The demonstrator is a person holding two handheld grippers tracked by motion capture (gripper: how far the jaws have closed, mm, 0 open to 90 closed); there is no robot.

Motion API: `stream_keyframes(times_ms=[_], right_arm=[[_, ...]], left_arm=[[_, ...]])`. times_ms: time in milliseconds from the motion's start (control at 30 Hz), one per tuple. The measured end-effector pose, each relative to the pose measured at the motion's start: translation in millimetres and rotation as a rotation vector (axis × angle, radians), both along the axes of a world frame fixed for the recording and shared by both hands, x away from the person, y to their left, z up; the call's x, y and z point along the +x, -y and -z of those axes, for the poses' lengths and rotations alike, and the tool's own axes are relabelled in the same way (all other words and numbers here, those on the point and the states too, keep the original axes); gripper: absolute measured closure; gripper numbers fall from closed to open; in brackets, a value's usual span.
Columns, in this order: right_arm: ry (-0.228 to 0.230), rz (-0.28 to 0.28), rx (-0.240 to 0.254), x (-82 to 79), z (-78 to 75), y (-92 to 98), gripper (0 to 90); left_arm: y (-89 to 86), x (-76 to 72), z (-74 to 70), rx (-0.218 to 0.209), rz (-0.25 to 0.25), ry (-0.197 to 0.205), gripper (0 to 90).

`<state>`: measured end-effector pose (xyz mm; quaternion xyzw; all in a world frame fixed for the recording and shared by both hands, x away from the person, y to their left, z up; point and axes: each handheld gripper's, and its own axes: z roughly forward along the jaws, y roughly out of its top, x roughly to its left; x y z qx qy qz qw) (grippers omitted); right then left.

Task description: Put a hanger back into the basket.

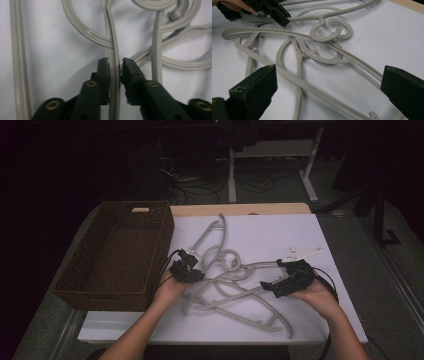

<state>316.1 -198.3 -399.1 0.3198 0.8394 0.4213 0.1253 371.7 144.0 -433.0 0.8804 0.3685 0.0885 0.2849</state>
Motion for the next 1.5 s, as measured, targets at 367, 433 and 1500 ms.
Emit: stream_keyframes(times_ms=[367,433,1500], right_arm=[[0.000,0.005,0.002,0.3,-0.5,1.0,0.4],[0.003,0.006,0.008,-0.1,-1.4,1.1,0.5],[0.034,0.057,0.027,-2.4,-16.6,10.8,0.5]], left_arm=[[8.3,-7.7,-24.4,-0.027,0.014,0.062,81.0],[18.1,-11.8,-34.7,-0.029,0.040,0.081,80.8],[84.8,-31.6,-28.7,-0.092,0.246,0.049,61.2]])
